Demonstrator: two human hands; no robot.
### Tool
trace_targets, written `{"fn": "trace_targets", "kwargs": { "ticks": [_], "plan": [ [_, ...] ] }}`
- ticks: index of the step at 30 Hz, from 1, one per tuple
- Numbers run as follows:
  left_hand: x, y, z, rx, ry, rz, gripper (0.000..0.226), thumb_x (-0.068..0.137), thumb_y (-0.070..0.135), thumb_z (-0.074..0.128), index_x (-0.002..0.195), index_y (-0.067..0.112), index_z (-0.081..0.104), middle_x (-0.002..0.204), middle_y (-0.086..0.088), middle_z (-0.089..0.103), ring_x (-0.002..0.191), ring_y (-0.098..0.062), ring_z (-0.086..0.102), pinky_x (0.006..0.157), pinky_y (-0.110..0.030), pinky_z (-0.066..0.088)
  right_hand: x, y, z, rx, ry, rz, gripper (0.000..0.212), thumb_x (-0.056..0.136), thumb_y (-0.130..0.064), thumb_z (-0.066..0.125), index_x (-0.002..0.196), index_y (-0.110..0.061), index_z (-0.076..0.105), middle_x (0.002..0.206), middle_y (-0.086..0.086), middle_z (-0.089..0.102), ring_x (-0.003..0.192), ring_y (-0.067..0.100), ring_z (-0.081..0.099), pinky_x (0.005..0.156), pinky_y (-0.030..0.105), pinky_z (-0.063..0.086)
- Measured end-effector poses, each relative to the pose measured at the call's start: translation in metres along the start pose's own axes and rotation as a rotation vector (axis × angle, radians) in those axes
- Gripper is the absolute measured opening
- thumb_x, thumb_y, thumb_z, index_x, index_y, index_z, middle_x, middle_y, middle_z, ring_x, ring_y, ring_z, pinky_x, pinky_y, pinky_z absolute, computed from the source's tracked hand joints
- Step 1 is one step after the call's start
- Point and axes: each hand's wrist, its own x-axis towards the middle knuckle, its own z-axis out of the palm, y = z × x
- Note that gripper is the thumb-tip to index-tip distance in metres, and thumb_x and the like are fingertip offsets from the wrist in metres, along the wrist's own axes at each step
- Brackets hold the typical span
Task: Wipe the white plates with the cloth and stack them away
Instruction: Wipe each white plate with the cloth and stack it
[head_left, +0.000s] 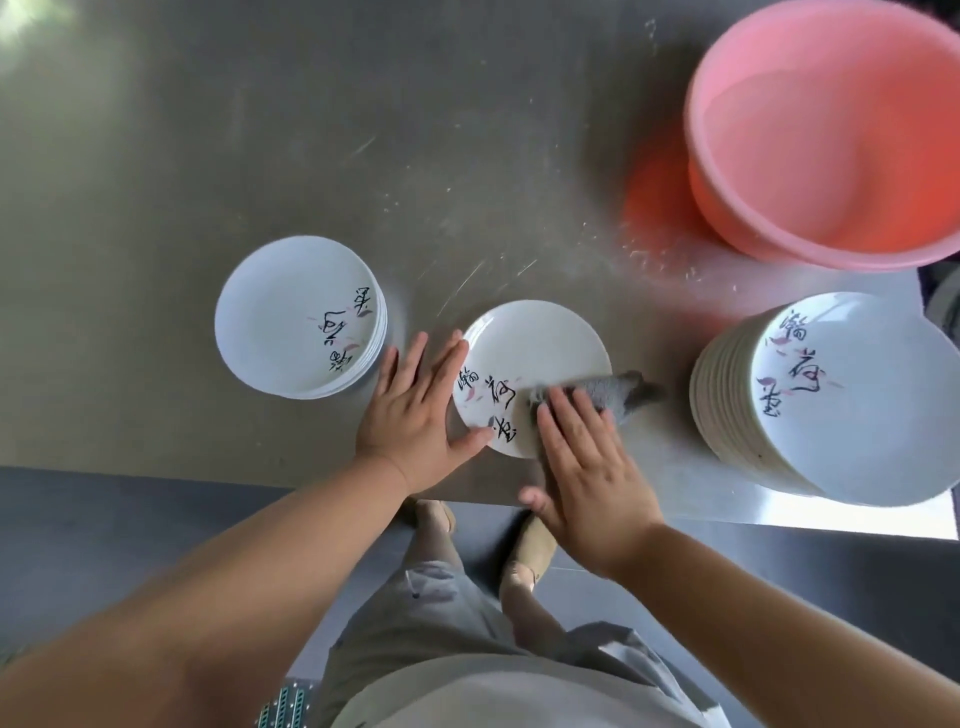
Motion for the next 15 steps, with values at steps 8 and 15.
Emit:
{"fn": "trace_targets", "kwargs": {
  "ticks": [8, 15],
  "plan": [
    [0.001, 0.003, -0.007, 0.004, -0.019, -0.026, 0.103, 0.09, 0.081, 0.033, 0.168, 0.02, 0.005, 0.176, 0.008, 0.006, 0.162, -0.028, 0.006, 0.13, -0.055, 0.005, 0.058, 0.028, -0.021, -0.058, -0.075, 0.196, 0.096, 0.094, -0.071, 0.005, 0.167, -0.008, 0.009, 0.175, 0.008, -0.008, 0.159, 0.031, -0.019, 0.129, 0.042, -0.01],
    [0.001, 0.003, -0.008, 0.001, -0.043, -0.027, 0.103, 0.091, 0.083, 0.032, 0.168, 0.021, 0.002, 0.176, 0.008, 0.004, 0.163, -0.028, 0.004, 0.13, -0.055, 0.005, 0.005, -0.003, 0.002, 0.01, -0.019, -0.078, 0.088, 0.104, -0.072, 0.02, 0.163, -0.006, 0.029, 0.171, 0.014, 0.022, 0.16, 0.033, 0.014, 0.13, 0.053, 0.016]
  ]
}}
